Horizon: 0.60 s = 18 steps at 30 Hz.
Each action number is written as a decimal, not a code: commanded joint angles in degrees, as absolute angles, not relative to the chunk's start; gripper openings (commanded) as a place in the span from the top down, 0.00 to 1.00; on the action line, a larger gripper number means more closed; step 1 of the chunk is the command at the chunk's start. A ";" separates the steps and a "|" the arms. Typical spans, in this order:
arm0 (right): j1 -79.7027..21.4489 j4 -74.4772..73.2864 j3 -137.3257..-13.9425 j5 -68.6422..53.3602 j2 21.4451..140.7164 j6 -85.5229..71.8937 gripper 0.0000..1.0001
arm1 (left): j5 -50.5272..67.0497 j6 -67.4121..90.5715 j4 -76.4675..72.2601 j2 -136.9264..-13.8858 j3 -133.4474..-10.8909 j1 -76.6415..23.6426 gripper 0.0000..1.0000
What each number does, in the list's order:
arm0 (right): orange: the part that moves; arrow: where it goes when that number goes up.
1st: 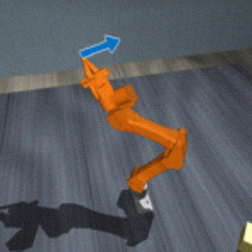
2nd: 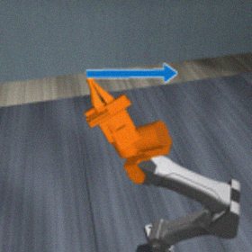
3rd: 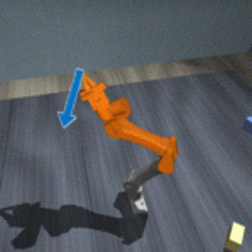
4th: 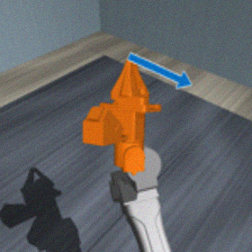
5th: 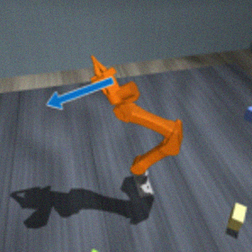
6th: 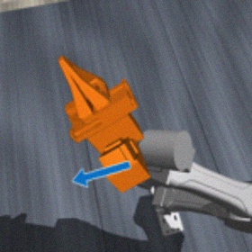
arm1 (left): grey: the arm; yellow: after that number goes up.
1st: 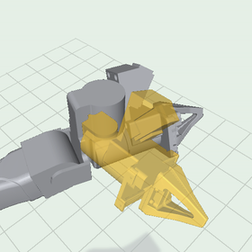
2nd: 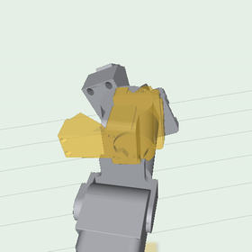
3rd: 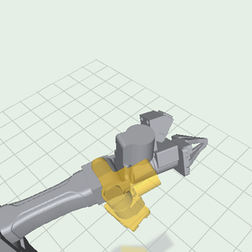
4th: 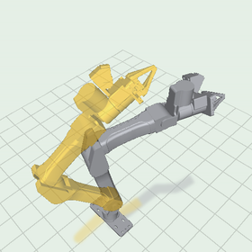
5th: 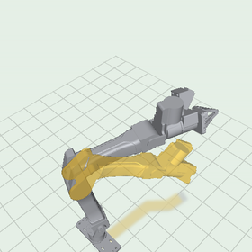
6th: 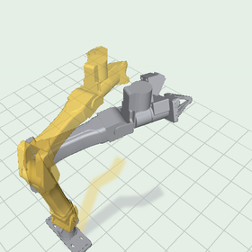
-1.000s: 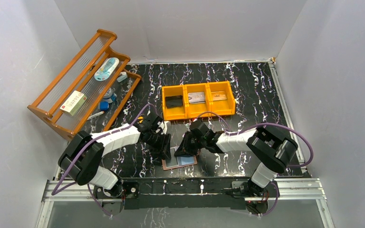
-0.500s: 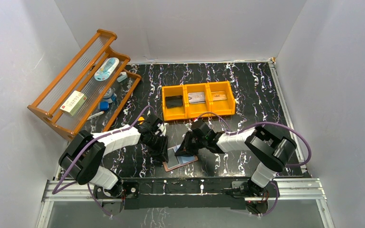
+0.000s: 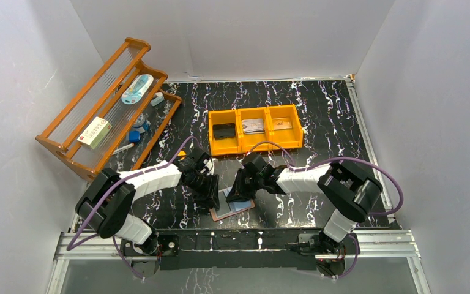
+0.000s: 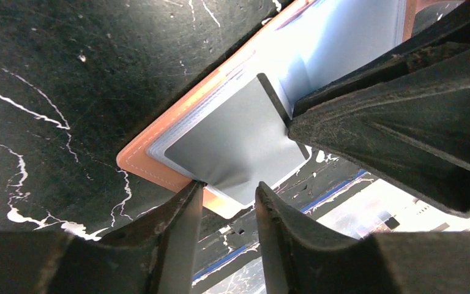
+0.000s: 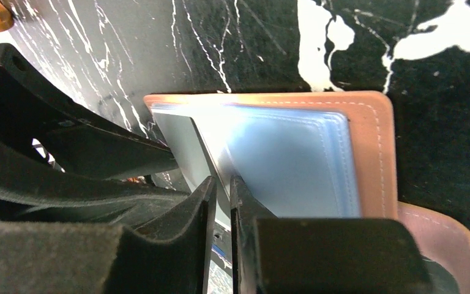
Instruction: Take the credit cards out of the card holder
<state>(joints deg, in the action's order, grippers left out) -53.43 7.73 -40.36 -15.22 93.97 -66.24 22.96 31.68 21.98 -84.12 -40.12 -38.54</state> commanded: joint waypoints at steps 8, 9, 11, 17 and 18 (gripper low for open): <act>-54.13 14.51 -39.57 -21.29 93.13 -65.81 0.81 | 15.26 31.20 22.43 -87.45 -40.51 -39.20 0.60; -54.14 15.92 -39.19 -21.88 93.35 -66.21 0.81 | 15.17 31.20 22.41 -87.65 -40.55 -39.24 0.62; -54.14 17.64 -38.64 -22.21 93.53 -67.16 0.85 | 14.82 31.20 22.41 -87.79 -40.44 -39.29 0.66; -54.03 20.83 -36.74 -22.10 93.09 -68.55 0.96 | 13.72 30.83 22.47 -88.22 -40.15 -39.38 0.72; -53.93 20.84 -36.40 -21.80 92.69 -68.60 0.98 | 13.66 30.73 22.46 -88.36 -40.12 -39.35 0.72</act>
<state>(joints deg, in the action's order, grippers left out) -53.25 13.58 -36.73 -18.26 93.97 -66.46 21.52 32.58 23.51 -85.36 -41.43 -39.11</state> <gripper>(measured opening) 0.052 0.288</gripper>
